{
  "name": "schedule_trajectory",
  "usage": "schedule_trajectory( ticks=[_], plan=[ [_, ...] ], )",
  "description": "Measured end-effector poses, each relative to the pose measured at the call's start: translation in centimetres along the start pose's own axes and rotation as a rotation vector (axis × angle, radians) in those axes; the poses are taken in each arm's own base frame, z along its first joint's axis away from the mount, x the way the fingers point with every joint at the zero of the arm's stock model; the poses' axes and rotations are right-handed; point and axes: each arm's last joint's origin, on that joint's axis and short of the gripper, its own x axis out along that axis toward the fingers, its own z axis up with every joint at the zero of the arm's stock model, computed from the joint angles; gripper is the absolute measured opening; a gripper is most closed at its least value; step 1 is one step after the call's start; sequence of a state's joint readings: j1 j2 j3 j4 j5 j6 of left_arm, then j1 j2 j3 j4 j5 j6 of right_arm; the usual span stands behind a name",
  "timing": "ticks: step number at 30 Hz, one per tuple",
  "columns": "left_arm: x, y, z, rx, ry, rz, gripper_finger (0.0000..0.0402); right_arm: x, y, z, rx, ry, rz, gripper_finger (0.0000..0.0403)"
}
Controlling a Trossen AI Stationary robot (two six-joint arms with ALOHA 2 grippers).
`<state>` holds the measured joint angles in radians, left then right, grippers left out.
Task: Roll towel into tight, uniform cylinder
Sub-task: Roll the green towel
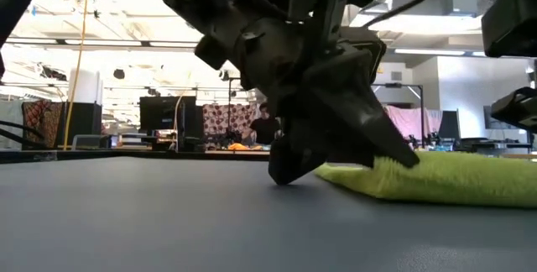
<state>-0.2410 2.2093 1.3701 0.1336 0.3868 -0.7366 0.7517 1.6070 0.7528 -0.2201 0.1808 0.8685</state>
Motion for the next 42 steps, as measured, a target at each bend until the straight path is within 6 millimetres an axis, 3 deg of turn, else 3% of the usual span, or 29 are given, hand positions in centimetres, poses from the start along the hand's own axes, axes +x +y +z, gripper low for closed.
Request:
schedule_trajectory(
  ticks=[9, 16, 26, 31, 42],
  plan=[
    [-0.6, 0.8, 0.7, -0.231, 0.059, -0.056, 0.0, 0.0, 0.2, 0.1, 0.038, 0.018, 0.047, 0.0075],
    [-0.6, 1.1, -0.1, -0.331, 0.12, 0.013, 0.0, 0.2, -0.2, 0.7, 0.084, 0.044, 0.074, 0.0017],
    [-0.4, 0.9, -0.4, -0.463, 0.133, 0.024, 0.0, 0.4, -1.3, 1.9, 0.258, 0.159, 0.159, 0.0018],
    [-0.4, 1.0, -0.4, -0.453, 0.122, 0.035, 0.001, 0.5, -1.9, 2.4, 0.304, 0.181, 0.163, 0.0018],
    [-1.9, 0.5, 0.2, -0.218, 0.114, 0.026, 0.0084, 0.8, -3.1, 2.5, 0.33, 0.211, 0.14, 0.0018]
  ],
)
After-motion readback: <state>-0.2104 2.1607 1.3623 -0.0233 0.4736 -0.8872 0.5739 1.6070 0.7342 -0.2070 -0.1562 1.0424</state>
